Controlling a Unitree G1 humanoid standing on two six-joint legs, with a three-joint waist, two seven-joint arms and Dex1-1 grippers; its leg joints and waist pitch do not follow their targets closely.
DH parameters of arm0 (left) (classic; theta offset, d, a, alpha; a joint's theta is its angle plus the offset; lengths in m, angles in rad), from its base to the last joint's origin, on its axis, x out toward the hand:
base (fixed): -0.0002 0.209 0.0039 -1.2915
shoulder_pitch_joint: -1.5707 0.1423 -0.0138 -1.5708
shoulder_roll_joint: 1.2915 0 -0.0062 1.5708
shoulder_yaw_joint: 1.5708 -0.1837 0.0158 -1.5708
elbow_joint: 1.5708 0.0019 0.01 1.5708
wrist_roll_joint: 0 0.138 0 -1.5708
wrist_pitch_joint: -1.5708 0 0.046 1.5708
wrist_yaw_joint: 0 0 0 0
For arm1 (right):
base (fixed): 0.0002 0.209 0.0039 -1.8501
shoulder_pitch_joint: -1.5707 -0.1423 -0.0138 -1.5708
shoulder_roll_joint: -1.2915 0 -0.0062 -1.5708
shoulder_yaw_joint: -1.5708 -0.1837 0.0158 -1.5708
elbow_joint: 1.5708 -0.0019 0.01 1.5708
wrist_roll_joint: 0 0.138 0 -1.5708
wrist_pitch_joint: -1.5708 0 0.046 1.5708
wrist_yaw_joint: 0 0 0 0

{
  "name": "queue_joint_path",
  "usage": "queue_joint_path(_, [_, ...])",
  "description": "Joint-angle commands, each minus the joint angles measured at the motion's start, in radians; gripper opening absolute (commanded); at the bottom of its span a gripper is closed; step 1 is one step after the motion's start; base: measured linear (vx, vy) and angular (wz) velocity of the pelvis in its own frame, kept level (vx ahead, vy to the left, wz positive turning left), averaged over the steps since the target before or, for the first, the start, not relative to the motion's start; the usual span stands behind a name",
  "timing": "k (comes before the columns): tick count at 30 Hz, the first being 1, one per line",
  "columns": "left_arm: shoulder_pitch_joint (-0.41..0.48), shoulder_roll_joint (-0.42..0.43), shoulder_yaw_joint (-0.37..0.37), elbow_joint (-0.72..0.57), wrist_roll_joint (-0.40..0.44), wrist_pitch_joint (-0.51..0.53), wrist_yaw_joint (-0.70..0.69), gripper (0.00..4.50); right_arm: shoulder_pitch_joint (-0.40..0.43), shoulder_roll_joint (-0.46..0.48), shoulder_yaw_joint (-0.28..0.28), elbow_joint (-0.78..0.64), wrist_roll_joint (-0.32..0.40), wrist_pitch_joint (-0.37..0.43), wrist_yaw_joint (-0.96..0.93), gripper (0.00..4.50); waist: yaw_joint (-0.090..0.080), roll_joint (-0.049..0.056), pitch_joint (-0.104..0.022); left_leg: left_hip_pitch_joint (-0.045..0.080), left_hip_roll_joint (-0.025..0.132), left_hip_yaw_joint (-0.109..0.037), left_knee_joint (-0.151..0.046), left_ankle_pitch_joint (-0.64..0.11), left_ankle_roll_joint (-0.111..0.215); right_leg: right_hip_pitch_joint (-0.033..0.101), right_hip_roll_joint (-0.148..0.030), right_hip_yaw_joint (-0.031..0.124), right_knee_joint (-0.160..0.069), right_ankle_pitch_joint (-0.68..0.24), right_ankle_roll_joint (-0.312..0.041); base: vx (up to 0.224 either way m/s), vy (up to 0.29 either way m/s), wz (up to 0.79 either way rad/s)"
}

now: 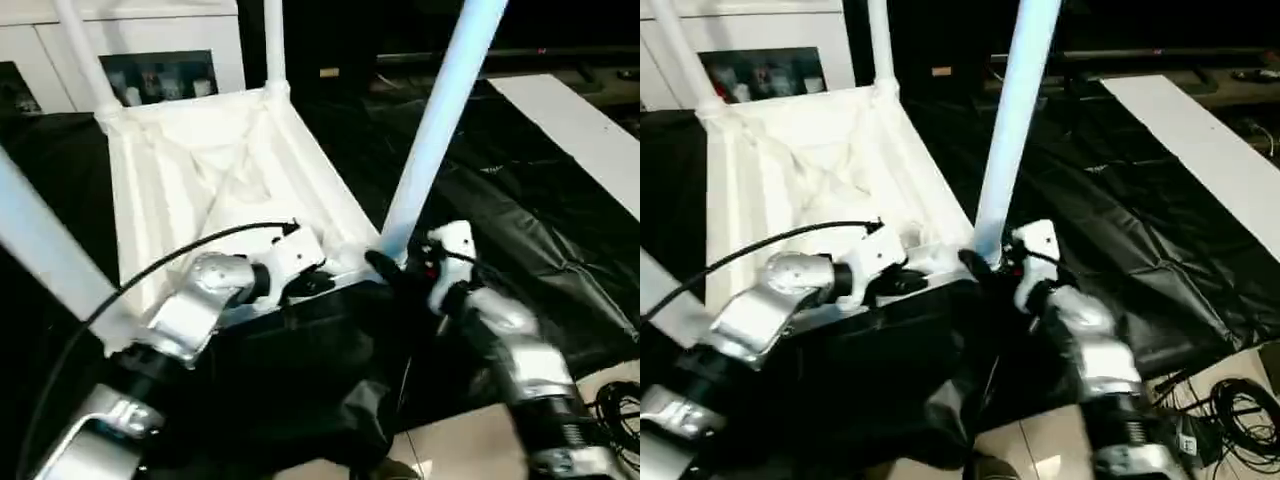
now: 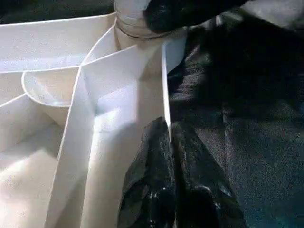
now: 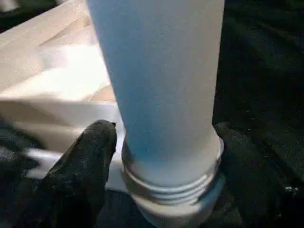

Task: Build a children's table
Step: Rotate leg to tighten

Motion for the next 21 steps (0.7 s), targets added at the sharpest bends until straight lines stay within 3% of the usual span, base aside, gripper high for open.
queue_joint_path(1, [0.048, 0.053, -0.051, 0.017, 0.033, 0.007, -0.054, 0.0, 0.023, -0.08, 0.068, -0.089, 0.02, 0.011, 0.17, 3.85, 0.007, 0.004, -0.062, 0.007, 0.03, -0.007, -0.066, -0.227, 0.056, 0.045, -0.055, 0.027, -0.056, -0.253, -0.195, 0.063, -0.037, 0.02])
queue_joint_path(4, [0.06, 0.094, -0.052, -0.027, 0.021, 0.004, -0.097, 0.0, 0.044, -0.17, 0.08, -0.127, 0.022, 0.001, 0.274, 3.85, 0.011, 0.005, -0.063, 0.005, 0.031, -0.002, -0.057, -0.187, 0.078, 0.046, -0.05, 0.03, -0.043, -0.172, -0.22, 0.07, -0.041, 0.02])
queue_joint_path(5, [0.06, 0.096, -0.052, -0.028, 0.022, 0.002, -0.1, 0.0, 0.045, -0.175, 0.081, -0.128, 0.019, -0.005, 0.279, 3.85, 0.013, 0.01, -0.063, 0.004, 0.029, -0.002, -0.056, -0.172, 0.083, 0.048, -0.051, 0.03, -0.039, -0.148, -0.232, 0.0, 0.0, 0.0])
queue_joint_path(10, [0.082, 0.139, -0.056, -0.099, -0.025, -0.021, -0.204, 0.0, 0.048, -0.259, 0.106, -0.127, -0.014, -0.053, 0.392, 3.85, 0.013, 0.008, -0.063, 0.005, 0.03, -0.002, -0.056, -0.162, 0.081, 0.052, -0.05, 0.027, -0.038, -0.161, -0.248, 0.0, 0.0, 0.0])
queue_joint_path(15, [0.109, 0.168, -0.071, -0.169, -0.067, -0.036, -0.285, 0.0, 0.044, -0.274, 0.109, -0.14, 0.01, -0.049, 0.42, 3.85, 0.014, 0.011, -0.064, 0.013, 0.035, -0.001, -0.057, -0.171, 0.077, 0.048, -0.048, 0.028, -0.035, -0.149, -0.264, 0.0, 0.0, 0.0])
queue_joint_path(21, [0.117, 0.173, -0.07, -0.192, -0.076, -0.018, -0.294, 0.0, 0.042, -0.269, 0.122, -0.149, 0.035, -0.034, 0.469, 3.85, 0.023, 0.004, -0.06, 0.017, 0.037, 0.002, -0.058, -0.203, 0.064, 0.044, -0.05, 0.029, -0.039, -0.218, -0.243, 0.0, 0.0, 0.0])
